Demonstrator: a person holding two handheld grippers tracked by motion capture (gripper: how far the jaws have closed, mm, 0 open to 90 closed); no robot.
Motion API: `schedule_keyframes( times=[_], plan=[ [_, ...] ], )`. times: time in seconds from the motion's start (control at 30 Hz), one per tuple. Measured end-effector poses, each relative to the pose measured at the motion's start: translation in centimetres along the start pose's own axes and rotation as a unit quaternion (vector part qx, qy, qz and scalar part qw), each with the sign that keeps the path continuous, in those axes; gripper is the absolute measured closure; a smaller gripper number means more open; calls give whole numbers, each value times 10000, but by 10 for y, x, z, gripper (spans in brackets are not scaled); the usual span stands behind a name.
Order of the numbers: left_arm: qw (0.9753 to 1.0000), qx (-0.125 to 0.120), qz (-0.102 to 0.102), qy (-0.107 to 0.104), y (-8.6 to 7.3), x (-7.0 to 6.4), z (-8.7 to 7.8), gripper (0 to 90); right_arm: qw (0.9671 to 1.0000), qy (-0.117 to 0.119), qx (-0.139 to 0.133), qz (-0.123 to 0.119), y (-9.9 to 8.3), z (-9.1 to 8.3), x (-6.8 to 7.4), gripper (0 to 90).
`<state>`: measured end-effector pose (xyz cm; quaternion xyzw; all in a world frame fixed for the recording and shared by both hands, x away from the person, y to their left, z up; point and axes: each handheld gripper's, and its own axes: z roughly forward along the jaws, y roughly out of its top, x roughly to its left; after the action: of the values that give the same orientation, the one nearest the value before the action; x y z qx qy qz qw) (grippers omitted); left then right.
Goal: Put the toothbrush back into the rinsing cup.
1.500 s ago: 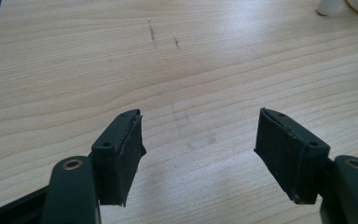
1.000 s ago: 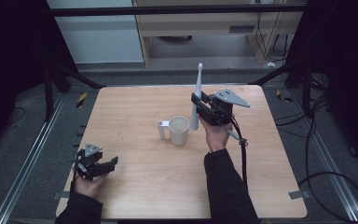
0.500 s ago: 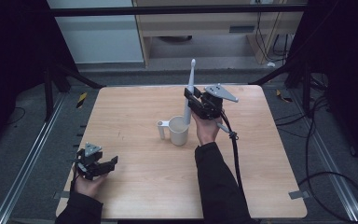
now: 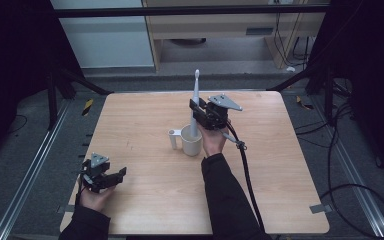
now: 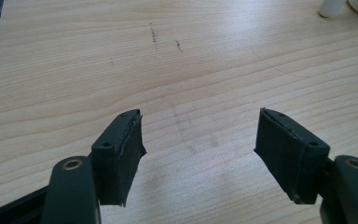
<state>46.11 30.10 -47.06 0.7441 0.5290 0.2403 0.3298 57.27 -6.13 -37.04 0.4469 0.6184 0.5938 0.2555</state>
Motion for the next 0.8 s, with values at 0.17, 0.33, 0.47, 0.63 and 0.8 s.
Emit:
schedule_keyframes(
  times=[0.17, 0.33, 0.47, 0.63, 0.8],
  plan=[
    [10000, 2, -3, -1, 0, 0, 0, 305, 9997, -30, 232, 5, -12, 6, 0, 674],
    [10000, 4, 8, 0, 0, 0, 0, 305, 9989, -59, 465, -3, -22, 12, 1, 674],
    [10000, 13, 10, -3, 0, 0, 0, 304, 9978, -94, 652, -37, -31, 15, 1, 673],
    [10000, 16, 12, -6, 0, 0, 0, 305, 9959, -114, 895, -62, -39, 19, 1, 672],
    [10000, 17, 11, -4, 0, 0, 0, 305, 9937, -156, 1094, -173, -44, 22, 3, 670]
  ],
)
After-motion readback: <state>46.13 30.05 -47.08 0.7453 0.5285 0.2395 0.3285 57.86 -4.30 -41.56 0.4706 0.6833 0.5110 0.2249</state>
